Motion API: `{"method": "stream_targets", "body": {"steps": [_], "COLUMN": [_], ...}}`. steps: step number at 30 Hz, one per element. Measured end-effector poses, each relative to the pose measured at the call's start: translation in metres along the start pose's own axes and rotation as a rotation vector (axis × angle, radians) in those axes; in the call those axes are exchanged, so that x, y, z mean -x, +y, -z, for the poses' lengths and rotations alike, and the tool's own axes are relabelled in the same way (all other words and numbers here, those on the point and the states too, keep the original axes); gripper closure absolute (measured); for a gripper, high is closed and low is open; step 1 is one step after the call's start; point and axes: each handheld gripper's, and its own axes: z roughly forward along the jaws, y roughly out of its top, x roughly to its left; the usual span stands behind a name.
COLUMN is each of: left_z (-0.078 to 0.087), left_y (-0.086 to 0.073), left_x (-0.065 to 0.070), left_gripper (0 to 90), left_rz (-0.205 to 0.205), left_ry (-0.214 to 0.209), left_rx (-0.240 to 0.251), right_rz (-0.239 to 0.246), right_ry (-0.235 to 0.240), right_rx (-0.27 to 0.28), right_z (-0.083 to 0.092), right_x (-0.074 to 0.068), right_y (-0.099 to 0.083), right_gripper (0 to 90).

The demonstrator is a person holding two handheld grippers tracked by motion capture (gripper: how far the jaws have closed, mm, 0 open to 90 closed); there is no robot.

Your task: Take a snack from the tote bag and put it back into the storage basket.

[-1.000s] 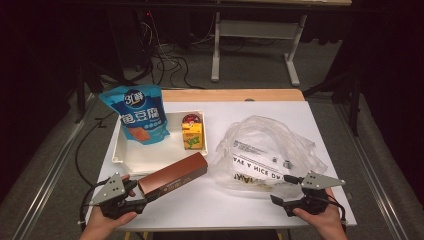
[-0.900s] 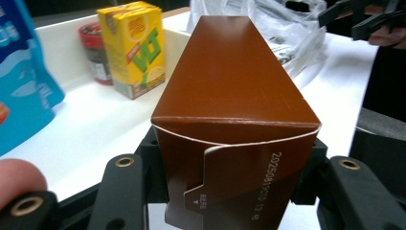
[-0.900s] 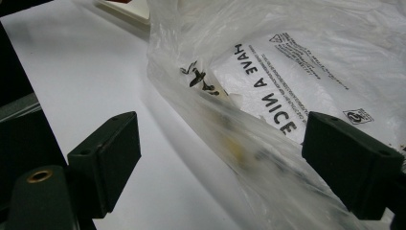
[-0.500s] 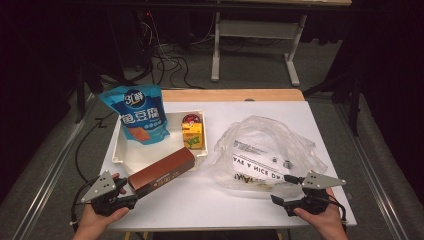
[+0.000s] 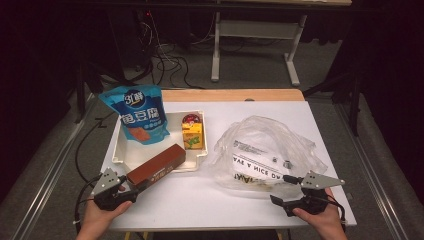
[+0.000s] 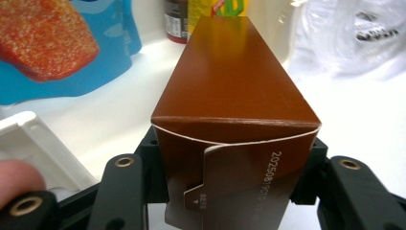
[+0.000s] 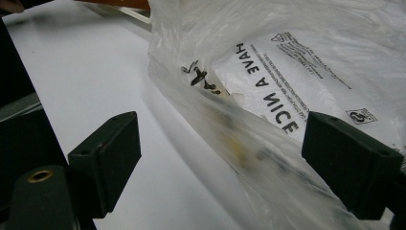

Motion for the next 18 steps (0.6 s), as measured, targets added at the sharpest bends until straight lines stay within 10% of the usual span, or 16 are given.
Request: {"method": "stream_targets", "body": {"steps": [18], "left_z": [-0.025], "left_y": [0.005], "left_x": [-0.002], "left_gripper": [43.7], "left_rz": [0.121], "left_ry": [0.094], "left_rx": [-0.028], "right_rz": [0.003], "right_ry": [0.004], "right_rx": [0.005], "right_z": [-0.001], "right_x": [-0.002], "right_y": [0.000], "right_gripper": [13.7]}}
